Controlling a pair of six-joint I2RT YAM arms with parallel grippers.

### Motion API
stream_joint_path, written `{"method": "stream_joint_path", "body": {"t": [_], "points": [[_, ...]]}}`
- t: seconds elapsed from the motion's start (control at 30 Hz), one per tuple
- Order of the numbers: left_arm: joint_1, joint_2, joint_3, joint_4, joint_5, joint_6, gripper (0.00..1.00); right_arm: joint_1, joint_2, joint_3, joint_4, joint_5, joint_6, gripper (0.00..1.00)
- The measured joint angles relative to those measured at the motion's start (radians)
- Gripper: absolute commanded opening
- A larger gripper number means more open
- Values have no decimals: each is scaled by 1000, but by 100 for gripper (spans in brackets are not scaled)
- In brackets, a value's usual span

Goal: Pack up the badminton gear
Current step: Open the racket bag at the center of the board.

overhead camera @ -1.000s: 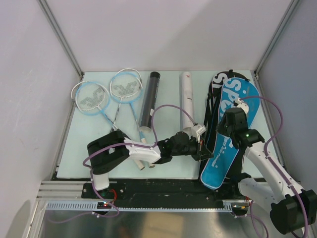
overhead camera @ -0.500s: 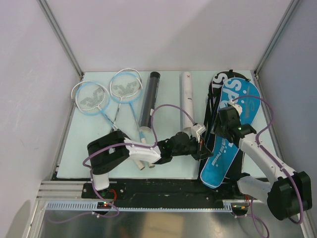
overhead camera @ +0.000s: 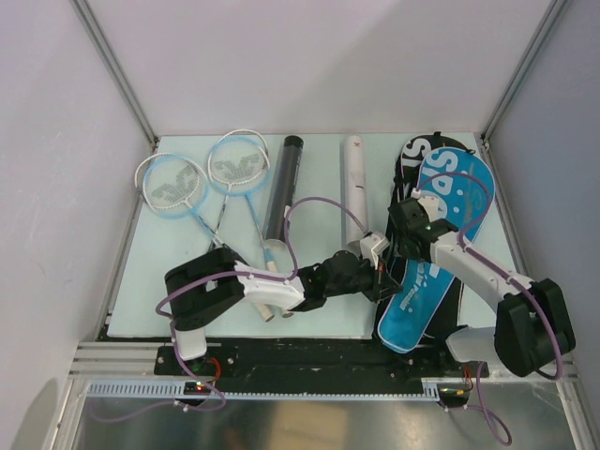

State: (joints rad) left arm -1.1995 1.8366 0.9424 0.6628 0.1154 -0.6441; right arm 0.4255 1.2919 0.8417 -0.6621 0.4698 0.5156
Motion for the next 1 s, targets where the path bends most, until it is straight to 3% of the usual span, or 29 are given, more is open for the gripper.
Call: {"method": "stream_joint_path", "body": {"t": [0.1,0.2,0.27,0.47,0.63,0.83,1.0], "points": [[-1,-5,-3,0,-15,6,0,14,37,19,-11,27,-1,36],[-1,-9,-11,0,-31,9,0,23,54,24,-16,44,-2,9],[-1,-11,-17,0,-40,8,1,26,60,25,-18,47,-3,2],[-1,-20,-24,2,-61,8,26,26,38,25,-12,49,-32,0],[0,-72,-47,-4,-82,8,47,26,-70,21,7,49,-127,0],[6,-170,-51,-75,-130,6,53,36,-266,-27,76,41,-237,0],[26,-194,-51,-104,-139,-9,52,73,-293,-40,125,53,-298,0]]}}
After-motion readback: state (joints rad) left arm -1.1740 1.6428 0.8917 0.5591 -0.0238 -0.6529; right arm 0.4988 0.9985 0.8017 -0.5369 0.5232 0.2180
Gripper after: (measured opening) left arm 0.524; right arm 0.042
